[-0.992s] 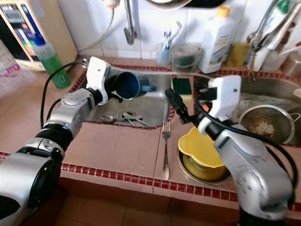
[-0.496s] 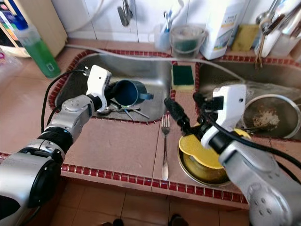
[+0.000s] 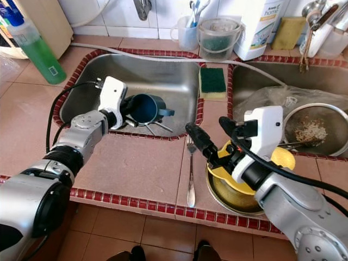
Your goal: Kitchen organization
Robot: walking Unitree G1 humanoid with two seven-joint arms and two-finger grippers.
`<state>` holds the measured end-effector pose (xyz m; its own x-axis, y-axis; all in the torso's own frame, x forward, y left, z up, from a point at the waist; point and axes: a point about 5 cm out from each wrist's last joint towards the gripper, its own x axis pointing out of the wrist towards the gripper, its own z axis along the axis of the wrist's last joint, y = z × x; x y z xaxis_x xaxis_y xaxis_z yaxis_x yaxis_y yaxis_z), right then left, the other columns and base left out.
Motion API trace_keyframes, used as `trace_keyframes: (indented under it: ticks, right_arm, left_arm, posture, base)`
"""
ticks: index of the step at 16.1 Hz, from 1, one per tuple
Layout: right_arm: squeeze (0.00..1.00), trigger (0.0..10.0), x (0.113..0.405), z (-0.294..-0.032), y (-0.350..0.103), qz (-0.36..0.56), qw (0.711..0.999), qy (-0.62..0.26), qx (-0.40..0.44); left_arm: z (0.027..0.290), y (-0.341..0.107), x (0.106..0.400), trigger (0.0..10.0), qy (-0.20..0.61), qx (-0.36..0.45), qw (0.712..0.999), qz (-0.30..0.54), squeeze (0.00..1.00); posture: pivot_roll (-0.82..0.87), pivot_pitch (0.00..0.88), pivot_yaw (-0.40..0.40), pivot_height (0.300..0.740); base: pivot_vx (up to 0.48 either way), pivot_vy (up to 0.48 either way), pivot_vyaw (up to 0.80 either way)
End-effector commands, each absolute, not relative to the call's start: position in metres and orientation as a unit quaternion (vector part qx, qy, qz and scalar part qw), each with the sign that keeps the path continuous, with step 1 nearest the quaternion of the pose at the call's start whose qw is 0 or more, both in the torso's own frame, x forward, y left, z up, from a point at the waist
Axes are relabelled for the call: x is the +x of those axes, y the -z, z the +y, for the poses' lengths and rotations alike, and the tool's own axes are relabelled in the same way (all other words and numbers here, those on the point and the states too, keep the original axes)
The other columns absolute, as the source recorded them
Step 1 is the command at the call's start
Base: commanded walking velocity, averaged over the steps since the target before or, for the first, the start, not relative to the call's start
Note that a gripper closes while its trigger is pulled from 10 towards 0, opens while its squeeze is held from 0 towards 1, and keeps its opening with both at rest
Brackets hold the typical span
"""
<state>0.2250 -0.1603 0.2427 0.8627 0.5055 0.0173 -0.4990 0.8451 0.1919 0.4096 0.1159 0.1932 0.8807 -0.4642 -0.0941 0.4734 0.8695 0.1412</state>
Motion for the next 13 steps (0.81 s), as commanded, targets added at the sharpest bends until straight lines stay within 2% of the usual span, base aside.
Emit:
trace_keyframes:
  ticks: [1, 2, 13]
  right_arm:
    - [0.0, 10.0, 0.219, -0.159, -0.245, 0.015, 0.96, -0.265, 0.09]
    - [0.0, 10.0, 0.219, -0.159, -0.245, 0.016, 0.96, -0.265, 0.091]
    - [0.0, 10.0, 0.23, -0.162, -0.249, 0.011, 0.96, -0.26, 0.103]
  left_arm:
    - [0.12, -0.198, 0.412, 10.0, 0.239, 0.07, 0.968, 0.032, 0.57]
    - [0.12, -0.198, 0.412, 10.0, 0.238, 0.057, 0.969, 0.035, 1.0]
    - [0.138, -0.204, 0.414, 10.0, 0.216, 0.049, 0.975, 0.031, 1.0]
  posture:
    - [-0.35, 0.276, 0.092, 0.74]
    - [-0.35, 0.275, 0.092, 0.74]
    - [-0.32, 0.251, 0.082, 0.74]
  base:
    - [0.0, 0.0, 0.0]
    - [0.0, 0.0, 0.0]
    - [0.0, 0.0, 0.0]
